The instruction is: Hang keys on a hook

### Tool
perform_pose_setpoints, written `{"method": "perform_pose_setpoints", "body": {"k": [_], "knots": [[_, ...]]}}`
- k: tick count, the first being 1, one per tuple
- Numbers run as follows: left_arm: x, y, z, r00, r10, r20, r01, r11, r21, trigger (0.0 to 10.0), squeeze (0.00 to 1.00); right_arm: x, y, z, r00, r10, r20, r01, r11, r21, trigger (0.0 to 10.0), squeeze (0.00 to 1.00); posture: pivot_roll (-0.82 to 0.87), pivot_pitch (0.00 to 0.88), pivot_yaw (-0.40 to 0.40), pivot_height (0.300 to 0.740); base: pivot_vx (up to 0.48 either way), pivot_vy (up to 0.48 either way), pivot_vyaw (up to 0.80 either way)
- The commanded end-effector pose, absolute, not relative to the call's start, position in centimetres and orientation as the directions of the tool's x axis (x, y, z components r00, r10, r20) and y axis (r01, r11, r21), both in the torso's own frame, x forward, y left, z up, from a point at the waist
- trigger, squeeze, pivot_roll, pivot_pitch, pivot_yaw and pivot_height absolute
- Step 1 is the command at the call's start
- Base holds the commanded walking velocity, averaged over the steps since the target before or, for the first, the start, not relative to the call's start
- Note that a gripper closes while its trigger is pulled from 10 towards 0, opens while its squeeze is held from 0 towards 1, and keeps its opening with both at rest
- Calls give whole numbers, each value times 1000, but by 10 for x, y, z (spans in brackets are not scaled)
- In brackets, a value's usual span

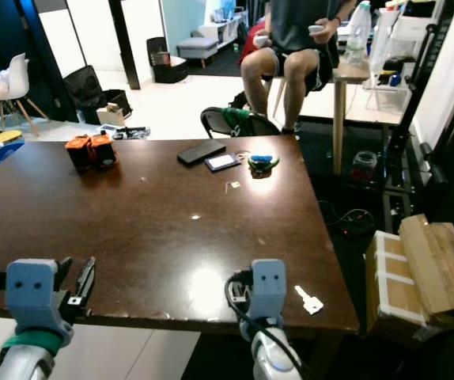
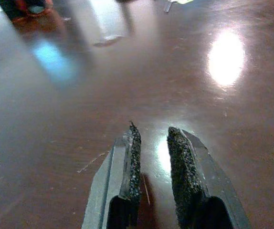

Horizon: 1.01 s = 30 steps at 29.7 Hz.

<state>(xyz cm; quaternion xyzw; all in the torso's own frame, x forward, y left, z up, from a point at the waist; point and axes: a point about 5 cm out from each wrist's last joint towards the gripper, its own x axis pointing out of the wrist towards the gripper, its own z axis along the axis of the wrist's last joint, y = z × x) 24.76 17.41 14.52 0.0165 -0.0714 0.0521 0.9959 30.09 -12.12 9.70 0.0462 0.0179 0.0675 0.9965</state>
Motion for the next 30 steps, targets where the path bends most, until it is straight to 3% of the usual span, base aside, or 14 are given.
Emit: {"method": "perform_pose_setpoints", "body": {"k": [1, 6, 14, 30], "knots": [[247, 177, 141, 987, 106, 123, -110, 994, 27, 10000, 0, 298, -122, 90, 990, 131, -60, -124, 987, 104, 10000, 0, -142, 7, 169, 740, 0, -345, 0], [247, 175, 142, 988, 101, 114, -95, 994, -56, 10000, 0, 298, -122, 90, 990, 128, -61, -121, 987, 108, 10000, 0, -141, 9, 170, 740, 0, -69, 0], [247, 173, 143, 990, 85, 115, -80, 995, -54, 10000, 0, 298, -122, 90, 990, 124, -63, -116, 987, 113, 10000, 0, -141, 9, 170, 740, 0, 480, 0], [246, 175, 144, 988, 89, 124, -84, 995, -48, 10000, 0, 298, -122, 89, 990, 125, -64, -117, 986, 115, 10000, 0, -141, 9, 170, 740, 0, 0, 0]]}}
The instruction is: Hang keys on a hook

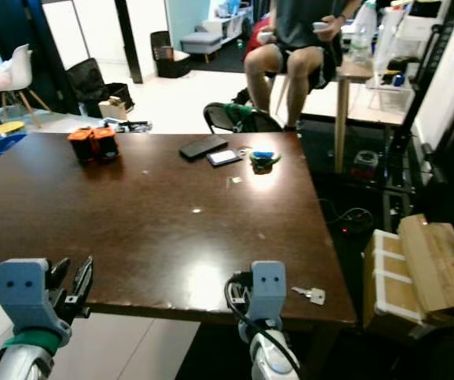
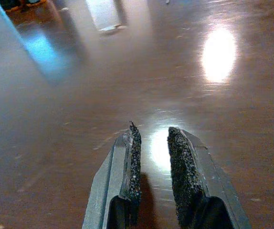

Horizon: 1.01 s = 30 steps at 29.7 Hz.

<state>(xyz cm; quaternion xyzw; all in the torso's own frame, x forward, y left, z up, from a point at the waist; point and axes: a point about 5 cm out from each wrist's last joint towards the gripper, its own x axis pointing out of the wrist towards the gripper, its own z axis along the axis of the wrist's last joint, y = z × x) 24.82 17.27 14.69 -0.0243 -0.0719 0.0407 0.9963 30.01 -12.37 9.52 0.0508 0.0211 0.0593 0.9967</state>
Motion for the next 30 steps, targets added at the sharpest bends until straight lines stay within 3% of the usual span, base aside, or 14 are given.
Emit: {"method": "perform_pose_setpoints", "body": {"k": [1, 12, 30], "knots": [[246, 175, 143, 989, 90, 121, -85, 995, -46, 10000, 0, 298, -123, 90, 990, 125, -63, -117, 987, 115, 10000, 0, -138, 14, 169, 740, 0, 0, 0], [245, 182, 141, 984, 138, 112, -135, 990, -33, 10000, 0, 301, -119, 99, 988, 149, -30, -148, 988, 44, 10000, 0, -134, 13, 166, 740, 0, 0, 0], [244, 183, 138, 983, 155, 96, -152, 987, -45, 10000, 0, 301, -117, 97, 984, 171, -40, -170, 985, 32, 10000, 0, -135, 12, 160, 740, 0, 0, 800]]}}
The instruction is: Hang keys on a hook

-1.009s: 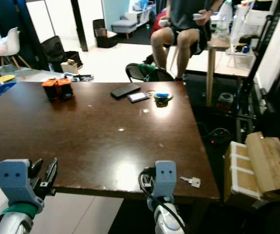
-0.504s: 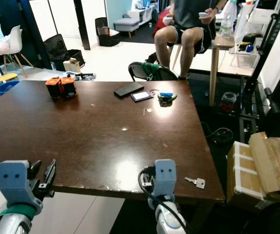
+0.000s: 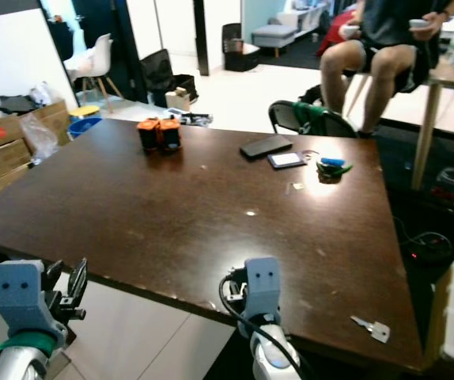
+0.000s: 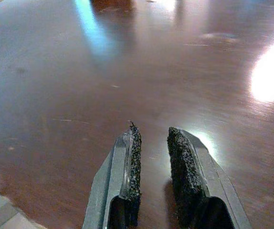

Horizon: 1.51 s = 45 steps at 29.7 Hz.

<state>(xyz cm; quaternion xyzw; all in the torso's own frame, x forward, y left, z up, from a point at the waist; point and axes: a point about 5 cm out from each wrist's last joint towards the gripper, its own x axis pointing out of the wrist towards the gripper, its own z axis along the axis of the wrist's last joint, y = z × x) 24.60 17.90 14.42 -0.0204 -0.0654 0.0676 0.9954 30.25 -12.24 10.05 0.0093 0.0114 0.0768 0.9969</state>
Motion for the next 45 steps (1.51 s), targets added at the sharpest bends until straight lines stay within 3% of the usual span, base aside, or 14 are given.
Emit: {"method": "perform_pose_setpoints", "body": {"k": [1, 45], "knots": [[244, 184, 138, 983, 157, 95, -154, 987, -46, 10000, 0, 301, -117, 96, 984, 172, -41, -171, 985, 32, 10000, 0, -135, 12, 160, 740, 0, 0, 800], [241, 192, 128, 970, 239, 38, -237, 969, -65, 10000, 0, 310, -122, 104, 983, 183, -30, -183, 983, 14, 10000, 0, -145, 9, 145, 740, 0, 0, 800]]}}
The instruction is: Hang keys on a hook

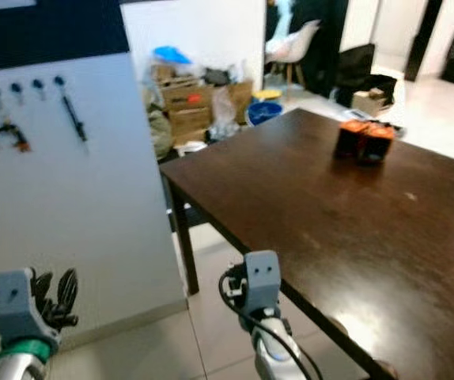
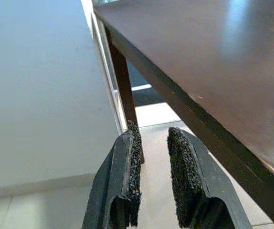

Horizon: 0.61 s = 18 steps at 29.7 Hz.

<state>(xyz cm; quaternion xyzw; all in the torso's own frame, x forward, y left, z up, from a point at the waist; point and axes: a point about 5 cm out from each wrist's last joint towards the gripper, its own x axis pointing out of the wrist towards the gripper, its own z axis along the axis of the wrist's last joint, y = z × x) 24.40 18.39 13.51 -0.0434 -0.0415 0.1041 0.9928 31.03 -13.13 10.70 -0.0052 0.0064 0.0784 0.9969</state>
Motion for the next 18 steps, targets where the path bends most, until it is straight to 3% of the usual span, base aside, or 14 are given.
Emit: {"method": "perform_pose_setpoints", "body": {"k": [1, 8, 18], "knots": [[241, 193, 128, 970, 242, 37, -240, 969, -57, 10000, 0, 310, -122, 104, 983, 183, -31, -183, 983, 13, 10000, 0, -142, 12, 143, 740, 0, 0, 800], [245, 196, 115, 962, 270, -37, -270, 963, -6, 10000, 0, 311, -117, 101, 976, 210, -47, -210, 978, 15, 10000, 0, -141, 13, 135, 740, 0, 0, 800], [249, 193, 101, 956, 293, -21, -290, 953, 92, 10000, 0, 307, -120, 95, 984, 168, -53, -169, 986, -16, 10000, 0, -149, 17, 138, 740, 0, 0, 800]]}}
